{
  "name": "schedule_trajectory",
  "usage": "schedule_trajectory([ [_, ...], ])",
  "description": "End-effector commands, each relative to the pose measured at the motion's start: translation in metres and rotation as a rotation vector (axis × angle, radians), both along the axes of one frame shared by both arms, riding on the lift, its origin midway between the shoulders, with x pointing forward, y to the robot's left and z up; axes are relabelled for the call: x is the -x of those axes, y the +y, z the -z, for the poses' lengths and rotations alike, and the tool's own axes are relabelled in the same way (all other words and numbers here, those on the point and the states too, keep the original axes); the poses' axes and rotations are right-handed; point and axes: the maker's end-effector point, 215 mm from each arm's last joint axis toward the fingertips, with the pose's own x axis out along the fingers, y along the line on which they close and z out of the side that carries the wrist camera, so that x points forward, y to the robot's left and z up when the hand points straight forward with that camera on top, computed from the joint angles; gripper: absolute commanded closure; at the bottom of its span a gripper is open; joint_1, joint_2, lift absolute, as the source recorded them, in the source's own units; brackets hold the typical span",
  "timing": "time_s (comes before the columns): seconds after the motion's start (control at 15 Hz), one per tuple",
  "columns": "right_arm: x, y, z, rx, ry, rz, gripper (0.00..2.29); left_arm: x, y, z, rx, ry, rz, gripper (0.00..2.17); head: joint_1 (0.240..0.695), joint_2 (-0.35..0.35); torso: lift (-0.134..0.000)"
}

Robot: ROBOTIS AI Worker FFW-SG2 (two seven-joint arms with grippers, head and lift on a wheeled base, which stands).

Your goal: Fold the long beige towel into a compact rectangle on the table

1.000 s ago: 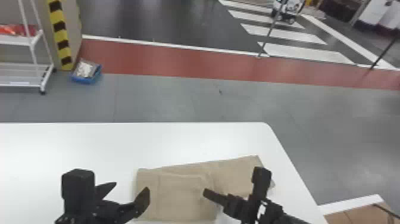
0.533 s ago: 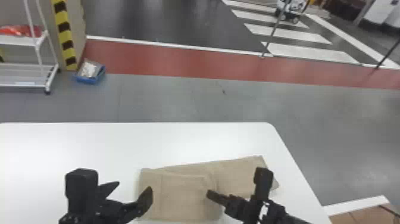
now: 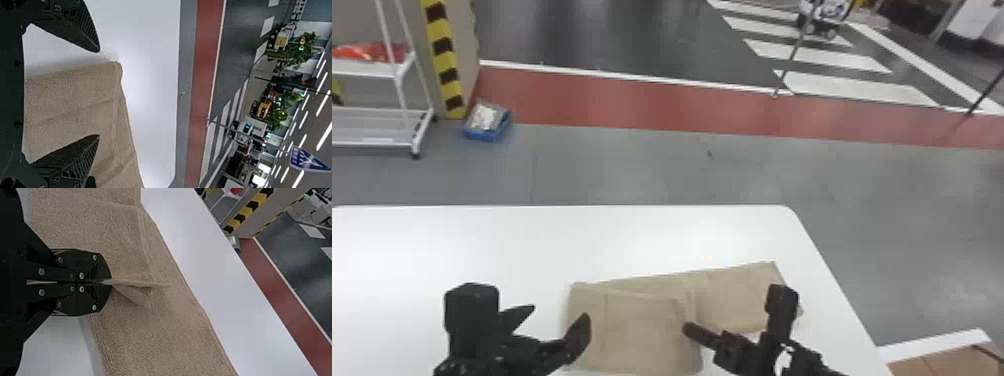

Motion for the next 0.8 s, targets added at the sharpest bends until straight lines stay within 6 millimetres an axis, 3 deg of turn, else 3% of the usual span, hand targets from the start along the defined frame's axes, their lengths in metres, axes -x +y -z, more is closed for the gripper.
schedule_trajectory([
  [0.0, -0.004, 0.01, -0.017, -0.033, -0.041, -0.012, 1.15, -0.001, 0.006, 0.001, -0.003, 0.002, -0.009, 0.12, 0.695, -0.282, 0.0],
  [0.2, -0.008, 0.03, -0.034, -0.062, -0.075, -0.046, 1.15, -0.007, 0.013, -0.001, 0.001, -0.011, -0.035, 0.12, 0.695, -0.263, 0.0],
  [0.27, -0.011, 0.038, -0.041, -0.067, -0.093, -0.061, 1.15, -0.016, 0.02, -0.012, 0.013, -0.056, -0.065, 0.12, 0.695, -0.244, 0.0],
  [0.53, -0.026, 0.067, -0.082, -0.108, -0.179, -0.112, 1.2, -0.044, 0.067, -0.021, 0.0, -0.128, -0.183, 0.12, 0.695, -0.178, 0.0],
  [0.73, -0.039, 0.111, -0.127, -0.133, -0.257, -0.189, 1.2, -0.057, 0.103, -0.022, -0.001, -0.151, -0.256, 0.12, 0.695, -0.091, 0.0],
])
